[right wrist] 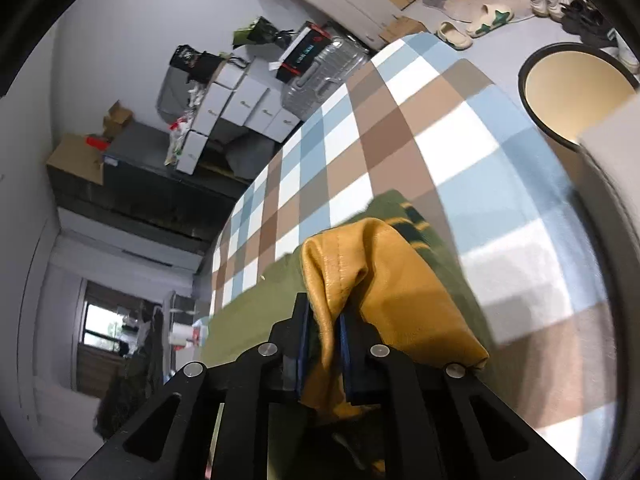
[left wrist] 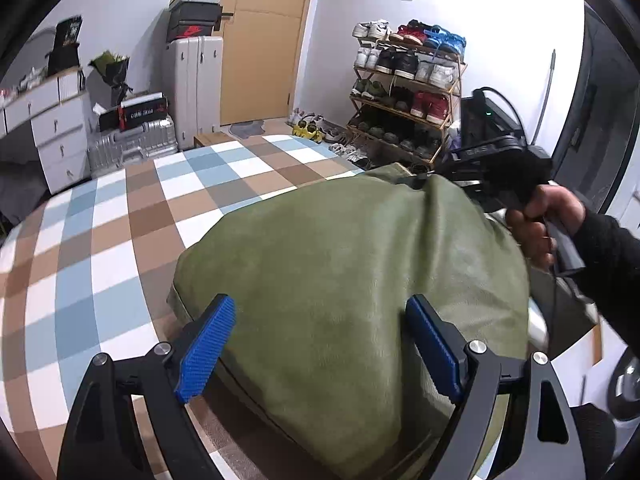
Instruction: Fold large clothes
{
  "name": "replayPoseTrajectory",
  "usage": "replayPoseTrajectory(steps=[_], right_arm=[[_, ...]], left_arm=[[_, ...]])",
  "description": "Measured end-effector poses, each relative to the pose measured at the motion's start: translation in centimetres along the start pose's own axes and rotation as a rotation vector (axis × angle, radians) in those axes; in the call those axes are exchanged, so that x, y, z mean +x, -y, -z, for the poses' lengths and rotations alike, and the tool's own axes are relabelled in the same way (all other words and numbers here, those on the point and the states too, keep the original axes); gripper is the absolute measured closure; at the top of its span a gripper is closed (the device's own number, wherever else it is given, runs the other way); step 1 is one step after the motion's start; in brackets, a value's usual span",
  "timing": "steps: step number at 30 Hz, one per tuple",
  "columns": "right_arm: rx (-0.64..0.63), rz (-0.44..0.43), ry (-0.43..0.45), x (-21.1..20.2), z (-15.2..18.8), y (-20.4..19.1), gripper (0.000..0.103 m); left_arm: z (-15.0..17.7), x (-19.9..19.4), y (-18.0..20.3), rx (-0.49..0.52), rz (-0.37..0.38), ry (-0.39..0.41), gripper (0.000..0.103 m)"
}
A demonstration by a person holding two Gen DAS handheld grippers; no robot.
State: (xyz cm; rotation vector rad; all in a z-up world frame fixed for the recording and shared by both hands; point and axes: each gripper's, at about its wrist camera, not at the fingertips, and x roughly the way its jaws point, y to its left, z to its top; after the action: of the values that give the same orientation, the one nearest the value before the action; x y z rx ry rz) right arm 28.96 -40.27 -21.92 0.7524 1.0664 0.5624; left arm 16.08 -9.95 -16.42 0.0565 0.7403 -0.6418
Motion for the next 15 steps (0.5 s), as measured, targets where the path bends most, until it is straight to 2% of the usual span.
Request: replayPoseTrajectory(steps=[2,3,5,7,8,9,11,13,15], right_arm=[[-0.011,-0.007,0.014,-0.6,0.5,0.1,0.087],[-0.039,0.011,0.031,-1.3,0.9,-0.6,0.081],[-0.125,0.106,0.062,-3.1,1.7,-3.2,0.071],[-0.250,0.189,0.103,-5.0,2.9,-6.4,0.068],[-0.327,0.214,0.106,-5.8,3.9,-8.2,0.057],[-0.384,0.223,0.098,-6.2,4.9,-9.5,0.040],[-0.464,0.261,0.097,-6.8,7.0,-11.0,0.027],[-0.537,0.312,0.079,-6.3,9.2,-11.1,0.026],[-0.542,0.398,0.049,-4.8,10.0,-9.8,0.027]], left_arm=[[0.1,0.4,0.4,0.001,-0.016,-0.009,0.019],[0.1,0.5,0.1,-0.002,-0.021,-0.008,0.019],[0.1,0.5,0.1,-0.014,-0.034,-0.010,0.019],[0.0,0.6,-0.2,-0.032,-0.030,-0.014,0.019],[-0.1,0.5,-0.4,-0.039,-0.025,-0.014,0.019],[0.0,0.5,-0.3,-0.038,-0.027,-0.015,0.019],[0.0,0.5,-0.3,-0.043,-0.030,-0.013,0.019],[-0.1,0.6,-0.1,-0.049,-0.038,-0.012,0.018],[-0.2,0.7,-0.1,-0.053,-0.045,-0.012,0.018]])
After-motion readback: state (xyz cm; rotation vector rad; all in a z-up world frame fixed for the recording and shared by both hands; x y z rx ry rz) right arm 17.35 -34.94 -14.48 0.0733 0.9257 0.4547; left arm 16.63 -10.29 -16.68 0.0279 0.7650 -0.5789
